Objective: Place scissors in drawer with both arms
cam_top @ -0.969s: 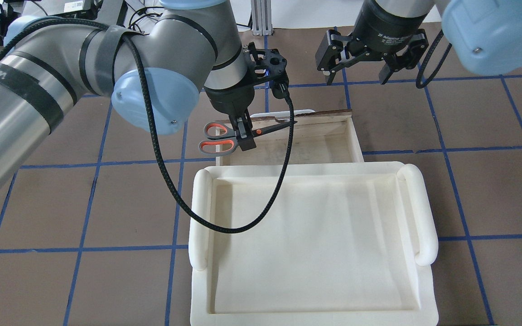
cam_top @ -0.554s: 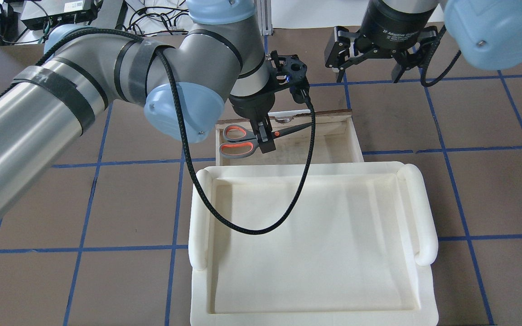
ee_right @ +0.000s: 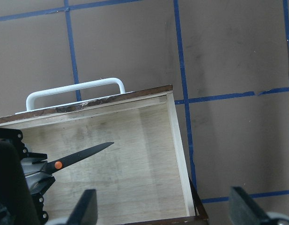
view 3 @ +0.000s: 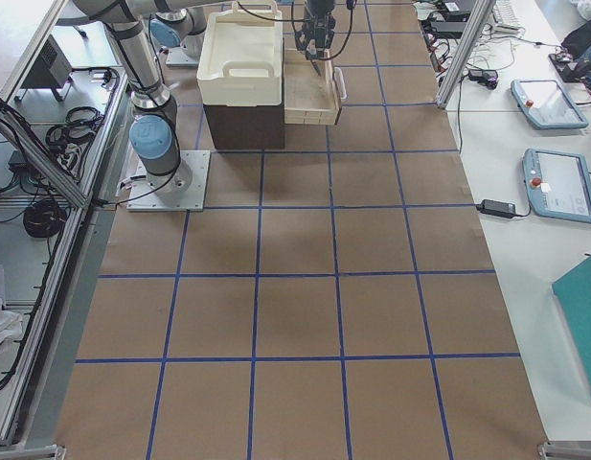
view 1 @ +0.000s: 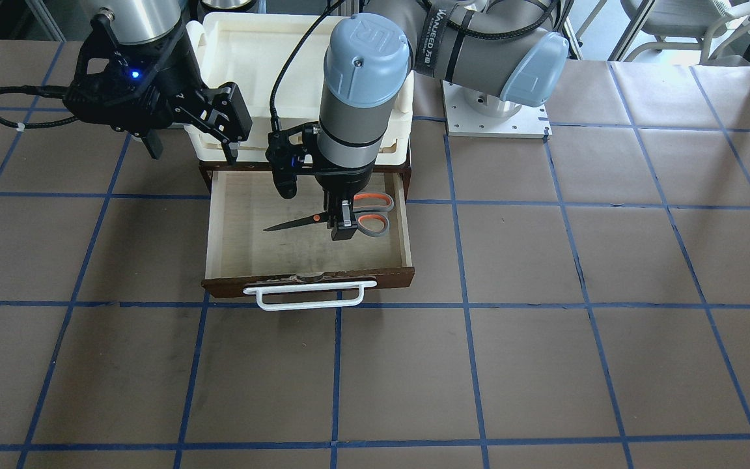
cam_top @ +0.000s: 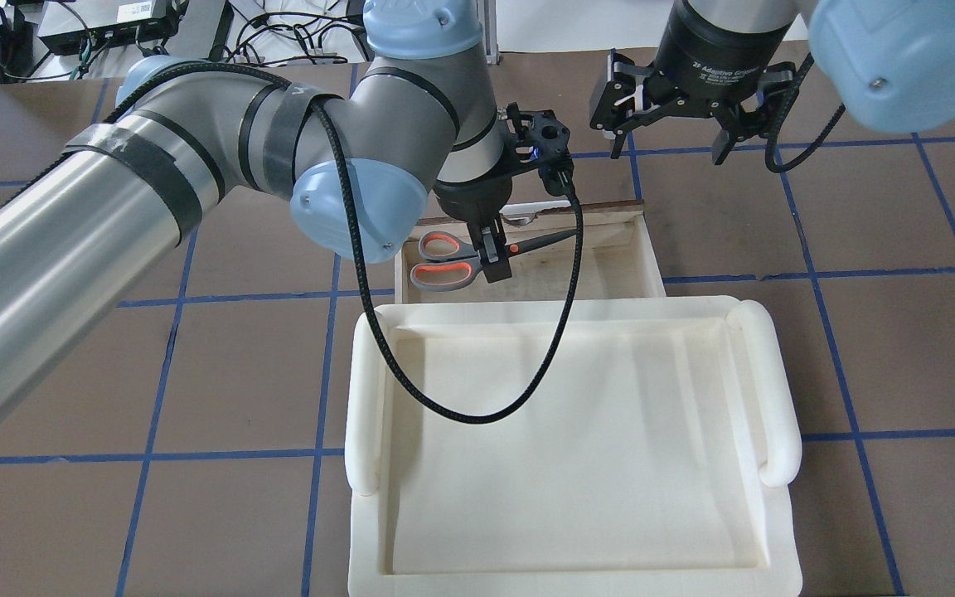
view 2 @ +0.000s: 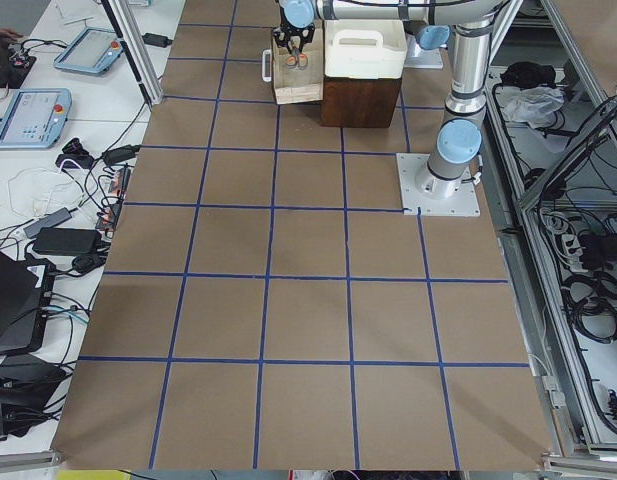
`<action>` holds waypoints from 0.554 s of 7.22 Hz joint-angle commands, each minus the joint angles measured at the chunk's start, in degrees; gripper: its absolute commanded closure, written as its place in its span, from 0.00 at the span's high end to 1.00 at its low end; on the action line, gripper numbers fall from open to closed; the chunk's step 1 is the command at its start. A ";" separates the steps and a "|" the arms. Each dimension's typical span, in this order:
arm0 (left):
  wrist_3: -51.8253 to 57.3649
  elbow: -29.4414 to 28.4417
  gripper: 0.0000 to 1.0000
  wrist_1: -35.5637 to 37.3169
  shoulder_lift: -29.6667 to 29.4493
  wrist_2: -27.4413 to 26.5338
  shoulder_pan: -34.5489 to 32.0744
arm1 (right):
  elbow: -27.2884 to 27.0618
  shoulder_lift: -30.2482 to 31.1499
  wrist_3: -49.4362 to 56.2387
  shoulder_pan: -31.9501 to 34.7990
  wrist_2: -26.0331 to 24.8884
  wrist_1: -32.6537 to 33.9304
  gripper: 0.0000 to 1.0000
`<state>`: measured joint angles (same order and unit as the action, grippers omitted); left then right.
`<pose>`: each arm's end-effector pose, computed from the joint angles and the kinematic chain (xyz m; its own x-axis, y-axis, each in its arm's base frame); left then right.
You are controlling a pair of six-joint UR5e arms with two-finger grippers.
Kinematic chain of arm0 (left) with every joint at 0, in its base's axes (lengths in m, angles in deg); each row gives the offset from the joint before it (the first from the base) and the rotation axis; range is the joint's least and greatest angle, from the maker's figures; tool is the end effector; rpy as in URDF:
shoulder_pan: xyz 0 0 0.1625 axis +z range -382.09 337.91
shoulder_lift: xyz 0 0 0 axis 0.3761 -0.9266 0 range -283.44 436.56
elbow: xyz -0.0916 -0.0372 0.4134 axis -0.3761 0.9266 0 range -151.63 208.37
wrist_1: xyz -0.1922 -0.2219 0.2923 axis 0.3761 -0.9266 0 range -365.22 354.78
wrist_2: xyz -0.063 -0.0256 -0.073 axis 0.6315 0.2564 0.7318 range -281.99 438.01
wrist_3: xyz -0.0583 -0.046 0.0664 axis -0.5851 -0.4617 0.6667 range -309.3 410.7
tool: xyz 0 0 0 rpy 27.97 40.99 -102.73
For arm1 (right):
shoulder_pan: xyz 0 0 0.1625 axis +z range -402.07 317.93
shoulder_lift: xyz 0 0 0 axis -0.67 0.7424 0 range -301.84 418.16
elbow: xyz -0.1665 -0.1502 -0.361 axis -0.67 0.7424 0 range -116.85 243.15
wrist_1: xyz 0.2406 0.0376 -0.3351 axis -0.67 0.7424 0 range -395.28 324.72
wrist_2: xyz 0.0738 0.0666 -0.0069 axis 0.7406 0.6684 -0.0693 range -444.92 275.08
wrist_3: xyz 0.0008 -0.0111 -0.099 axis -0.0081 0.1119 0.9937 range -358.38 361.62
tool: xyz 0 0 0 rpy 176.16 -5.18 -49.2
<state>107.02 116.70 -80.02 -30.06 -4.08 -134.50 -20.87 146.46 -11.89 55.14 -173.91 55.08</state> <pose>-0.3650 -0.4993 0.3705 -0.1903 0.9790 0.0727 0.9732 0.1979 -0.1170 0.1981 -0.4901 0.5254 -0.9935 0.1077 -0.0360 0.1101 0.9911 -0.0747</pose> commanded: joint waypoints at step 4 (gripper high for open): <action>0.98 0.17 0.04 0.97 -1.40 0.00 -0.27 | -0.18 -0.06 -0.03 0.09 0.39 -0.01 1.00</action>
<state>107.86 116.76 -79.03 -31.24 -4.04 -134.65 -21.04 146.43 -11.91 55.21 -173.54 55.11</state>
